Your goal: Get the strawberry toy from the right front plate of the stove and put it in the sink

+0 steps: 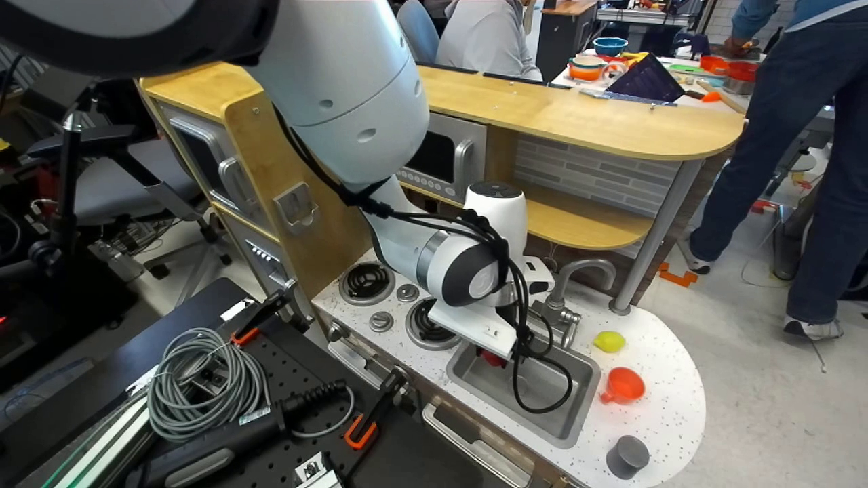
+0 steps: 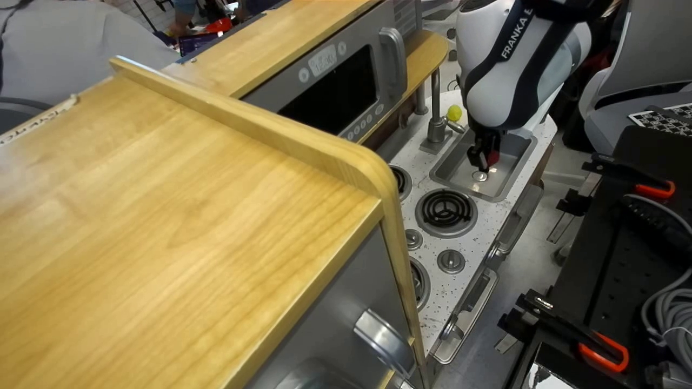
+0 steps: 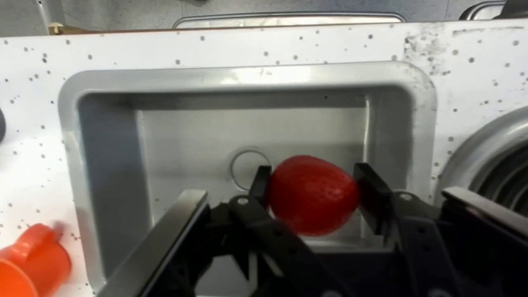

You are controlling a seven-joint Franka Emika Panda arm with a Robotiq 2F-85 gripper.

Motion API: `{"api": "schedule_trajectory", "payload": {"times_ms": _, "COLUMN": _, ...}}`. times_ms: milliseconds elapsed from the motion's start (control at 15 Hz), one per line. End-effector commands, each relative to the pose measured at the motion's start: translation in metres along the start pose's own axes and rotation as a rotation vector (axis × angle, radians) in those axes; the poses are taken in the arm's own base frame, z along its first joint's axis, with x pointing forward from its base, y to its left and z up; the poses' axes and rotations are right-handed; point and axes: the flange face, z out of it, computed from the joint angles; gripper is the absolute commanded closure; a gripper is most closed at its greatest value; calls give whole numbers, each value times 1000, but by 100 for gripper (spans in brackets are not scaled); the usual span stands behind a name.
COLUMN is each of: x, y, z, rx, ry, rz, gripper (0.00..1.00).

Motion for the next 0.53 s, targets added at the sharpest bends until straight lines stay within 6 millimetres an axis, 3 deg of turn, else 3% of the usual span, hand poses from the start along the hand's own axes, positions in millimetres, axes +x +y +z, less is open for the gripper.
{"api": "schedule_trajectory", "payload": {"times_ms": 0, "x": 3, "y": 16, "z": 11, "rx": -22, "ry": -35, "rz": 37, "gripper": 72}}
{"api": "schedule_trajectory", "payload": {"times_ms": 467, "x": 8, "y": 25, "z": 37, "rx": 2, "ry": -53, "rz": 50, "gripper": 72}}
